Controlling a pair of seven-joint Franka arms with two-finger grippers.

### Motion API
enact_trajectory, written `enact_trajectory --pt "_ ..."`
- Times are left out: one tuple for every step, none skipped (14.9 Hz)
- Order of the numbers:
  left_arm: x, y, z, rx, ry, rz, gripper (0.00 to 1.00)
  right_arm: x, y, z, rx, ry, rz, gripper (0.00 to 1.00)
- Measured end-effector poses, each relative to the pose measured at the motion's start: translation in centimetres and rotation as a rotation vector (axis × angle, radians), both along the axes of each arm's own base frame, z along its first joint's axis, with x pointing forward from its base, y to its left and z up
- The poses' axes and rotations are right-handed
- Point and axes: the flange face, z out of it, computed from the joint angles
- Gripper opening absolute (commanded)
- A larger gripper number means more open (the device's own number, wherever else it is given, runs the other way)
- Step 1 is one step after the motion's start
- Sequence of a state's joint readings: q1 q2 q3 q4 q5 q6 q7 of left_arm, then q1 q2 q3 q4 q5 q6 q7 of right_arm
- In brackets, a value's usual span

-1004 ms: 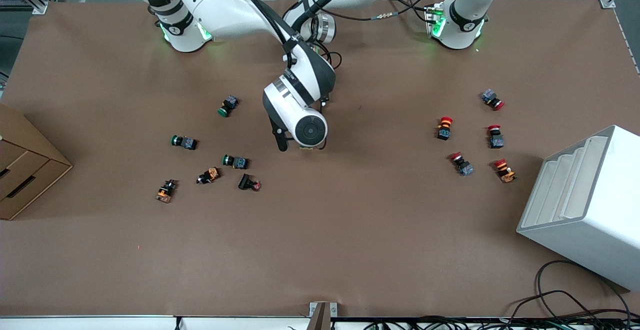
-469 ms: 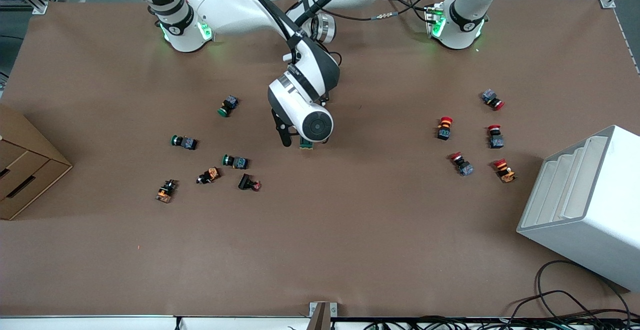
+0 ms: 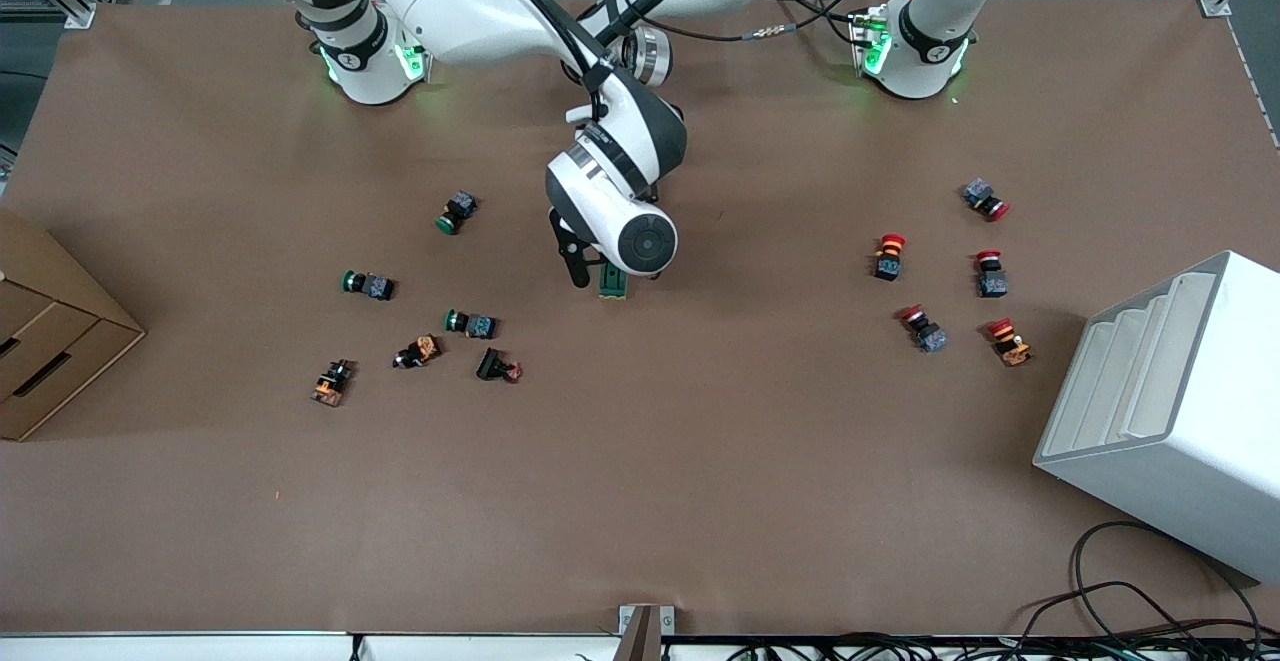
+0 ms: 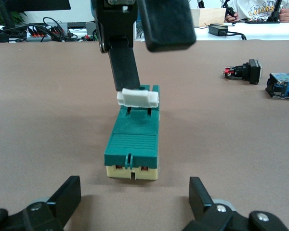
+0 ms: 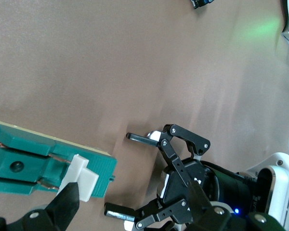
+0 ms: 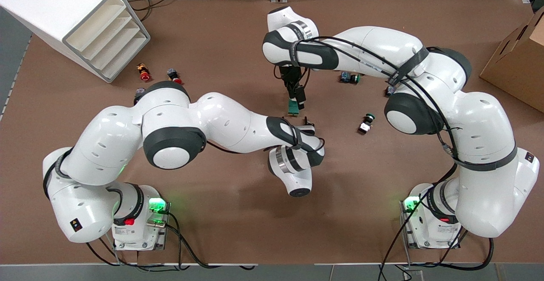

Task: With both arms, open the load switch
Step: 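Push the white handle fully down onto the switch body with the right gripper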

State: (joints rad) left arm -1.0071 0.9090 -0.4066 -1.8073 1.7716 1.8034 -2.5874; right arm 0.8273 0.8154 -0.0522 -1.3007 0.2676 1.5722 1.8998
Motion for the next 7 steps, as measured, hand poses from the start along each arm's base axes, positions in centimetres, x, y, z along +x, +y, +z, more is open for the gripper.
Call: enact_trajectory --pt "0.00 0.00 0.00 0.000 0.000 0.000 0.99 -0.08 -0.10 -0.21 -0.008 0.000 0.006 1.00" --pt "0.00 0.00 0.00 0.000 0.000 0.000 0.99 -0.20 -0.21 -0.48 -0.017 -0.002 0.013 1.00" --pt "0.00 0.00 0.00 0.000 0.000 0.000 0.99 -0.33 -0.28 -0.72 -0.024 -0.001 0.017 1.00" --pt "0.00 0.00 0.00 0.000 0.000 0.000 0.98 -0.45 -0.34 -0.95 -0.029 0.000 0.021 1.00" --pt "0.00 0.00 -0.01 0.000 0.000 0.000 0.99 -0.54 -0.36 -1.09 -0.032 -0.001 0.024 1.00" --pt "0.00 0.00 -0.01 0.000 0.000 0.000 0.99 -0.61 -0.32 -1.15 -0.034 -0.003 0.028 1.00" --pt "-0.01 0.00 -0.02 0.000 -0.001 0.000 0.99 -0.69 -0.26 -1.20 -0.037 -0.006 0.032 1.00"
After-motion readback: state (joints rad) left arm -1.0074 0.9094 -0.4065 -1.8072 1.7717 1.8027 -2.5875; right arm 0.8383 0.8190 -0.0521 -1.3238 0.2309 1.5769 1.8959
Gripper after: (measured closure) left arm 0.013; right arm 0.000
